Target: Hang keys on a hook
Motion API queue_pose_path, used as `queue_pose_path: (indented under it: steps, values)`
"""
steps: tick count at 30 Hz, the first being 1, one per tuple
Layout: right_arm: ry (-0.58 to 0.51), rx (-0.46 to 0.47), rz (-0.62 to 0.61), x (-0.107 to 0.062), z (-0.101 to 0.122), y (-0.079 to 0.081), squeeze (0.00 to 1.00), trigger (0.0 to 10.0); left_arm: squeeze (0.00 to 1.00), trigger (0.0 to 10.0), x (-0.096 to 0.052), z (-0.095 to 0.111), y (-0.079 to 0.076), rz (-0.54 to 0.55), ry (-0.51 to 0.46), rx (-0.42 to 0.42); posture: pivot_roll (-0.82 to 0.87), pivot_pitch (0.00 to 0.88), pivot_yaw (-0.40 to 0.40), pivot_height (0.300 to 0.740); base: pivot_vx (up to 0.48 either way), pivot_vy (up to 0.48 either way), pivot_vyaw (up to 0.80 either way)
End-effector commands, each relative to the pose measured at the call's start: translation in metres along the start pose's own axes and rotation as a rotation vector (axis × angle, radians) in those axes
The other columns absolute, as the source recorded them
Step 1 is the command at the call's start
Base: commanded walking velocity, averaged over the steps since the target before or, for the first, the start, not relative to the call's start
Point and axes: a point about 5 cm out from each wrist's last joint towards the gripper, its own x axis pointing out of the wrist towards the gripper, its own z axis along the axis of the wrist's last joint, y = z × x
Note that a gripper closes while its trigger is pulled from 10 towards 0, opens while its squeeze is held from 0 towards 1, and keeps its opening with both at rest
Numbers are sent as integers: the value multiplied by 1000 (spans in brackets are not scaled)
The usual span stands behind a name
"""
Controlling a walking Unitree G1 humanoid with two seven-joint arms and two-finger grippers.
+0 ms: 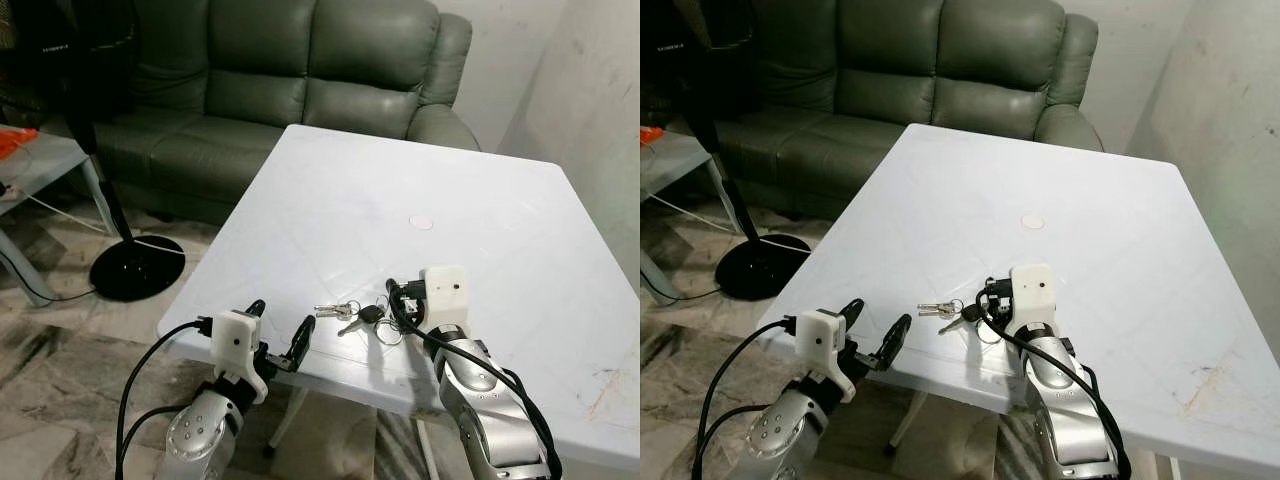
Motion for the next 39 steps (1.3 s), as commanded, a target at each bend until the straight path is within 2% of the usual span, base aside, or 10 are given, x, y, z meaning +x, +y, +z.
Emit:
queue_pose_path:
  steps: [1,20,28,39]
  values:
    - [31,-2,14,-3,-5,5,0,10000,0,10000,-2,3,-3,-4,0,11,49,102,-92,740,0,0,0]
    - [28,93,75,-8,5,29,0,10000,0,10000,-10,3,-9,21,21,-5,64,124,-106,740,0,0,0]
    - [43,119,13,-3,9,37,0,10000,0,10000,-10,4,-10,26,23,-9,67,131,-109,740,0,0,0]
    - [67,148,-7,2,9,49,0,10000,0,10000,-11,4,-10,28,28,-8,70,134,-108,740,0,0,0]
